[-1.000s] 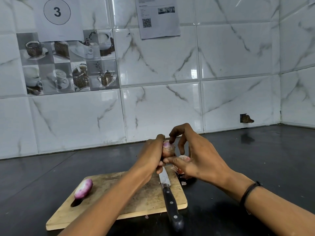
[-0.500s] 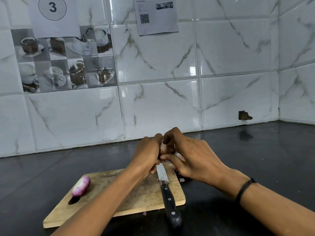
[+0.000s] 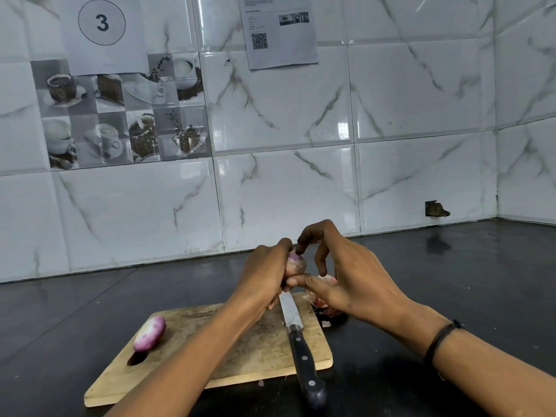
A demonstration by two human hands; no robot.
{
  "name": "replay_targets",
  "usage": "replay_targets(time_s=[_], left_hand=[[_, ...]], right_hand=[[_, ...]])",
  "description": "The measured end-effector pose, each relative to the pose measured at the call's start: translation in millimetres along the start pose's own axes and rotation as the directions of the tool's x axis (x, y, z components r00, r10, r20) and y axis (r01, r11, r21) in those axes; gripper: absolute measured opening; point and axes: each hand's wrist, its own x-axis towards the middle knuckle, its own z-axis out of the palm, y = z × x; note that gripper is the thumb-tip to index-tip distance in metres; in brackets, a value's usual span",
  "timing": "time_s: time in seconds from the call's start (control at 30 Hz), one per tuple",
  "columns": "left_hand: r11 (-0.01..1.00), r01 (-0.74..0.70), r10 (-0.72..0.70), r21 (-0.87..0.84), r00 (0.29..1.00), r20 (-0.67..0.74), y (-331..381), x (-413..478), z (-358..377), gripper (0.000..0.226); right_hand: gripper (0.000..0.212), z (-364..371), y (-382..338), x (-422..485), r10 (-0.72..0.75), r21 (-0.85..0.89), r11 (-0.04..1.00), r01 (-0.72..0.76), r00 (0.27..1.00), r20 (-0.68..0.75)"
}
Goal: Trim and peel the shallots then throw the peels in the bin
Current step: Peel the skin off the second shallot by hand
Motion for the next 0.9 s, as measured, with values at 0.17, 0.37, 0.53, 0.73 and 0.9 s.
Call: replay_targets(time_s=[0.17, 0.37, 0.53, 0.73, 0.9], left_hand=[[0.999, 0.005, -0.004, 0.033, 1.000, -0.027, 2.2, -1.2, -1.1, 0.040], [0.999, 0.041, -0.041, 0.004, 0.999, 0.015, -4.1, 1.6, 1.1, 0.034], [0.998, 0.055, -0.056, 0.018, 0.997, 0.043, -2.2, 2.8, 0.9, 0.035], [0.992, 0.021, -0.033, 0.123, 0.995, 0.096, -3.8, 1.0, 1.2, 0.031], [0.996, 0.090, -0.091, 0.008, 0.993, 0.077, -6.6, 7.8, -2.3, 0.036]], right_hand=[[0.058, -1.4, -0.4, -0.6, -0.016, -0.001, 1.000, 0.016, 0.999, 0.030], [0.060, 0.9, -4.0, -0.2, -0.044, -0.069, 0.997, 0.046, 0.998, 0.043], [0.062, -0.5, -4.1, -0.2, -0.058, -0.063, 0.996, 0.060, 0.998, 0.033], [0.052, -0.7, -4.9, 0.4, -0.063, -0.114, 0.991, 0.072, 0.995, 0.078], [0.057, 0.2, -4.0, -0.7, 0.025, -0.048, 0.999, -0.023, 0.999, 0.030]])
